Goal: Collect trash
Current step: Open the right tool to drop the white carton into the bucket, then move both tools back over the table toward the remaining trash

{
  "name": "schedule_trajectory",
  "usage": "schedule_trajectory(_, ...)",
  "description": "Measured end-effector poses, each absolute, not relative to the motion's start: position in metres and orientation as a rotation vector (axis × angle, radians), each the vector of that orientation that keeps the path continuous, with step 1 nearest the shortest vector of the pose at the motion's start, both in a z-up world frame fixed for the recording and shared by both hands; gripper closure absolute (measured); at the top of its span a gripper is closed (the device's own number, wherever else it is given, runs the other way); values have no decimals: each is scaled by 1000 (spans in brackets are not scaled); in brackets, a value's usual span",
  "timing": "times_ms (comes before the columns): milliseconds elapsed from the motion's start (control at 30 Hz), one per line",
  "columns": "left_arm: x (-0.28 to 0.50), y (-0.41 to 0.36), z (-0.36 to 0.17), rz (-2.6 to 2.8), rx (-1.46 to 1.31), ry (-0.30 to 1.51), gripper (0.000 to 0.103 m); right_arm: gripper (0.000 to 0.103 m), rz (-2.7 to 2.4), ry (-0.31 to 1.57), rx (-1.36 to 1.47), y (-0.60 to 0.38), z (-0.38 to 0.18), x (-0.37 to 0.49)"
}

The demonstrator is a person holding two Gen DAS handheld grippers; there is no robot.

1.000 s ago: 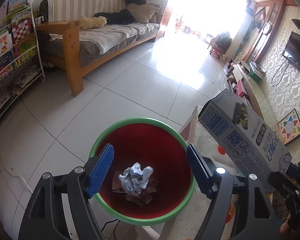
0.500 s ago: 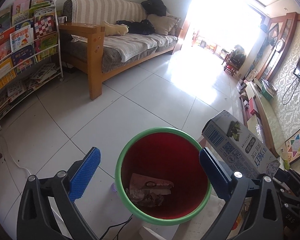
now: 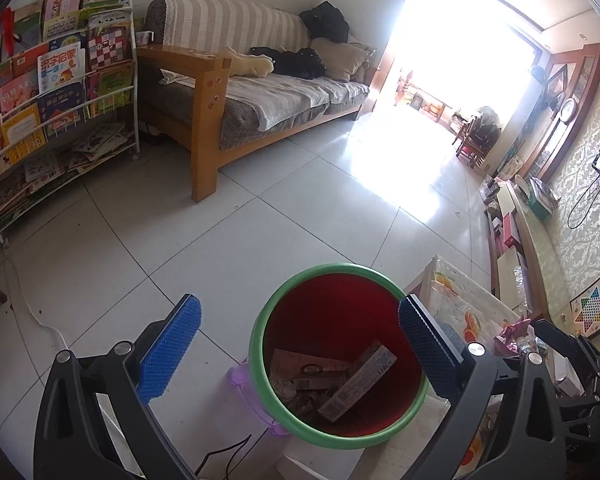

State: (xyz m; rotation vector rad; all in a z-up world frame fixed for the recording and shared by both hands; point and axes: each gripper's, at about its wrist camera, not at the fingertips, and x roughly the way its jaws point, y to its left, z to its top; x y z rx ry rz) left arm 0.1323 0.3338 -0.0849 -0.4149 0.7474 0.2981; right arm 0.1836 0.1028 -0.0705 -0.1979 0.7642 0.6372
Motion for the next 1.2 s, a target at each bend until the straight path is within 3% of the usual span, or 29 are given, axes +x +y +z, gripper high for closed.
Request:
schedule_trajectory(67, 133, 329, -85, 285, -412, 749, 8, 4, 621, 763, -203, 101, -68, 184)
schedule_trajectory(567, 127, 247, -67, 100, -349, 768, 8, 4, 438, 790, -185, 1, -71, 152)
schedule_trajectory(1200, 154, 48, -85, -227, -119, 896, 8, 4, 97, 813, -65, -201, -95, 127)
